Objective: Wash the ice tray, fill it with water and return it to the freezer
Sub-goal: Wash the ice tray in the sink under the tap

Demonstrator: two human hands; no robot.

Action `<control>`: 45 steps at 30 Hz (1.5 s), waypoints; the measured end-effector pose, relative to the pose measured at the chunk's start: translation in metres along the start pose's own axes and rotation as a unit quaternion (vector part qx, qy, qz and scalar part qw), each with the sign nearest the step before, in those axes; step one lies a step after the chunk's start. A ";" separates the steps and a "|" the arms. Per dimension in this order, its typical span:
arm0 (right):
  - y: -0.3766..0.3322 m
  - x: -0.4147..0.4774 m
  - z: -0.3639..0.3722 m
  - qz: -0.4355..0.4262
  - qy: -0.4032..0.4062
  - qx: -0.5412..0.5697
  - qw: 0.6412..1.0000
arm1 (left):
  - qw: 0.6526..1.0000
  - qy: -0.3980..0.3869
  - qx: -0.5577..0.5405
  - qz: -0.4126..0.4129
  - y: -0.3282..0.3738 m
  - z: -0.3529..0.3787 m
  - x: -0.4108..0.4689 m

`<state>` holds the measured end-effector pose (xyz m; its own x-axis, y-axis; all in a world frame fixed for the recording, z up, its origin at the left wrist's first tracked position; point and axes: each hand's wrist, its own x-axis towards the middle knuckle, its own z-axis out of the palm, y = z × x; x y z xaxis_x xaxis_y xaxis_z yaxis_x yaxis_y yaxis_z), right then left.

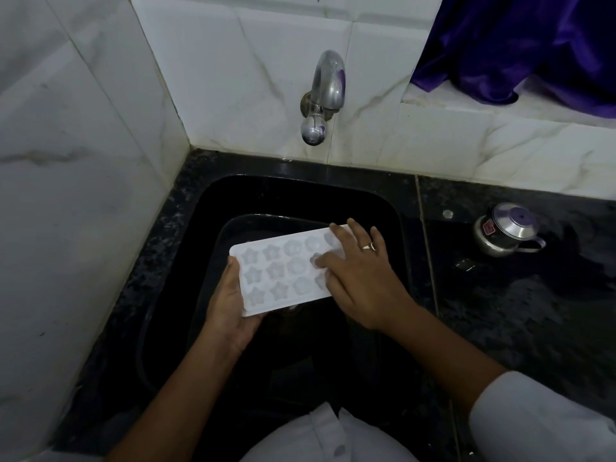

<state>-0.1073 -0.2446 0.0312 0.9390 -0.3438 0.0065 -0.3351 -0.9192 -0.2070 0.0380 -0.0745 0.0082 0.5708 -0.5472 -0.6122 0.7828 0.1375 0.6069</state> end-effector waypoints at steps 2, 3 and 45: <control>-0.012 0.004 0.002 0.006 -0.005 -0.011 1.000 | 1.000 0.006 0.006 0.000 -0.003 0.002 0.001; -0.015 0.003 0.005 -0.003 -0.009 -0.024 1.000 | 1.000 0.008 0.007 0.003 -0.004 0.002 0.002; 0.012 -0.017 0.000 -0.041 -0.013 -0.028 0.999 | 1.000 -0.005 -0.005 0.006 0.012 -0.010 0.003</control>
<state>-0.1270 -0.2499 0.0282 0.9651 -0.2619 -0.0049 -0.2596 -0.9538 -0.1513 0.0514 -0.0659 0.0085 0.5777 -0.5530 -0.6003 0.7784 0.1520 0.6091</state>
